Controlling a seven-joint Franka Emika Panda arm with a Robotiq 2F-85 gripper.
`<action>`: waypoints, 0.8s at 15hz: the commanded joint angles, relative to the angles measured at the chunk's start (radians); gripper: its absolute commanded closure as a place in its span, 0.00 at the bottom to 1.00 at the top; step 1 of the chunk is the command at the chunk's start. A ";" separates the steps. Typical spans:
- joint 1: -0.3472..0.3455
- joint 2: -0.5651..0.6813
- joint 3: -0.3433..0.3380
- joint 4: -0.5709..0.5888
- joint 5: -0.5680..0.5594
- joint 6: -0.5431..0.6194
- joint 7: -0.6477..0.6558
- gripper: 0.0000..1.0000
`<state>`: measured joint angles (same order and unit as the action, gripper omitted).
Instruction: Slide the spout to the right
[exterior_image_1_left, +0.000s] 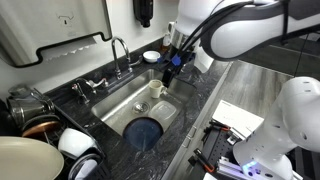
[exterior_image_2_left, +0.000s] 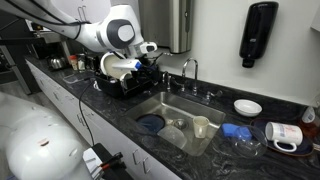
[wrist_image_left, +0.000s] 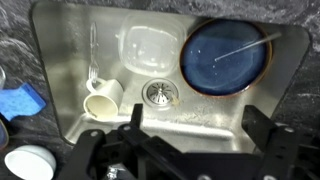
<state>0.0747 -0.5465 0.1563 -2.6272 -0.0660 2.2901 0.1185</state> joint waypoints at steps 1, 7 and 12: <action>0.046 0.169 -0.073 0.064 0.090 0.189 -0.093 0.00; 0.095 0.335 -0.132 0.212 0.302 0.208 -0.221 0.00; 0.093 0.397 -0.095 0.288 0.290 0.266 -0.207 0.00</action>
<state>0.1640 -0.2061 0.0421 -2.3925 0.2064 2.5216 -0.0777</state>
